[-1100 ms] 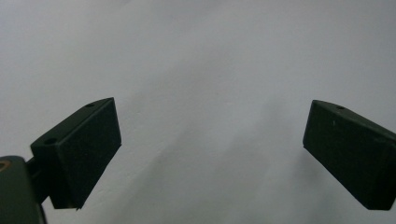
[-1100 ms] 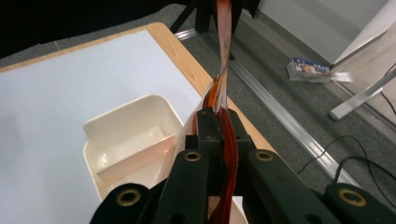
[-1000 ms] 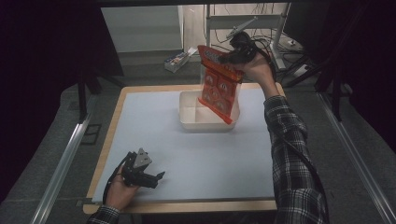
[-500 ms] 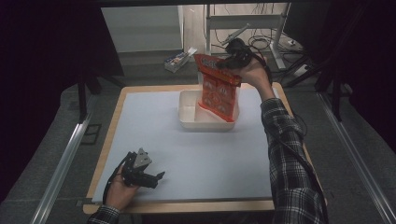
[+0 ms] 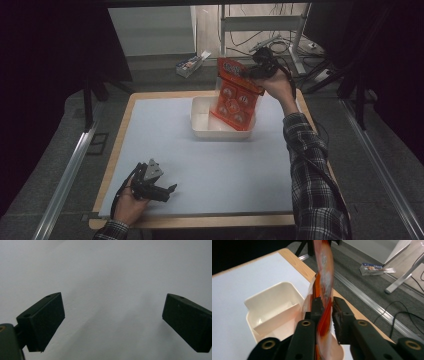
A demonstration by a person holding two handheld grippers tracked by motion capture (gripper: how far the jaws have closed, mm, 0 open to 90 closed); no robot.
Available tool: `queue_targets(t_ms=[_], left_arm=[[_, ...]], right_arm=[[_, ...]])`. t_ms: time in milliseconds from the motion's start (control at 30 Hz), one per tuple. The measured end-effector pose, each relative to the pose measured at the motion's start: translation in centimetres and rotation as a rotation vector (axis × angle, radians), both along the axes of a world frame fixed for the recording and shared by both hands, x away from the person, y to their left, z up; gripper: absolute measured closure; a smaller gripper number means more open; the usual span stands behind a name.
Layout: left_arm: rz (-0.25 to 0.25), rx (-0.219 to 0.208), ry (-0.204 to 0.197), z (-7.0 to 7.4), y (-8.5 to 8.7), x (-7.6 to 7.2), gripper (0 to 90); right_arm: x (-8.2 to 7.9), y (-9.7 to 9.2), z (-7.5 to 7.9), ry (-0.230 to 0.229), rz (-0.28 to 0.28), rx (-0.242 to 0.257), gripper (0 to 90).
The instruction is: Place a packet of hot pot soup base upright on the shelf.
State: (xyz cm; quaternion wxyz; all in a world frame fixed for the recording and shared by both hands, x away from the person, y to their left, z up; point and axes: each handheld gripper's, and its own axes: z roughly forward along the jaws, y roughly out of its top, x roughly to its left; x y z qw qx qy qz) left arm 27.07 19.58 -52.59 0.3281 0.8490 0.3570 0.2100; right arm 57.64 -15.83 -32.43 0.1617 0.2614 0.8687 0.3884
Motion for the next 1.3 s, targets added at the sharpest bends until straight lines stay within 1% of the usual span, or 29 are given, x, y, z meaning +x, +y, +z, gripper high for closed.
queue_targets(t_ms=[100,300,367,433,567,667,767,967,1033,1167,1300], left_arm=[[0.000,0.002,0.000,0.0,0.0,0.0,4.0],[0.000,-0.004,0.003,0.0,0.0,0.0,4.0],[-0.001,-0.002,0.003,0.0,0.0,0.0,4.0],[-0.001,-0.001,0.002,0.0,0.0,0.0,4.0],[-0.001,-0.001,0.002,0.0,0.0,0.0,4.0],[-0.002,0.001,0.003,-0.1,0.0,0.0,3.9],[-0.002,0.000,0.003,-0.1,0.0,0.0,4.0],[-0.004,0.002,0.002,0.0,-0.1,0.0,3.9],[-0.004,0.001,0.002,0.0,-0.1,0.0,3.9],[-0.005,-0.009,0.004,0.0,-0.1,-0.1,3.7],[-0.005,-0.013,0.007,0.1,-0.1,-0.1,3.6]], right_arm=[[0.0,0.0,-0.2,-0.020,-0.018,-0.004,65.8],[0.0,-0.2,0.0,-0.035,-0.072,0.009,44.4],[0.0,-0.3,0.1,-0.055,-0.095,0.012,36.5],[0.0,-0.4,0.2,-0.061,-0.115,0.022,29.3],[0.0,-0.8,0.3,-0.064,-0.131,0.036,18.1],[-0.2,-1.3,0.4,-0.067,-0.147,0.037,13.1],[-0.4,-2.1,0.4,-0.067,-0.160,0.050,9.5],[-1.4,-3.6,0.2,-0.061,-0.171,0.059,5.7],[-2.0,-4.2,0.1,-0.063,-0.174,0.068,4.9],[-3.0,-5.3,-0.3,-0.050,-0.192,0.088,4.0],[-4.6,-6.0,-1.2,-0.048,-0.192,0.082,3.5]])
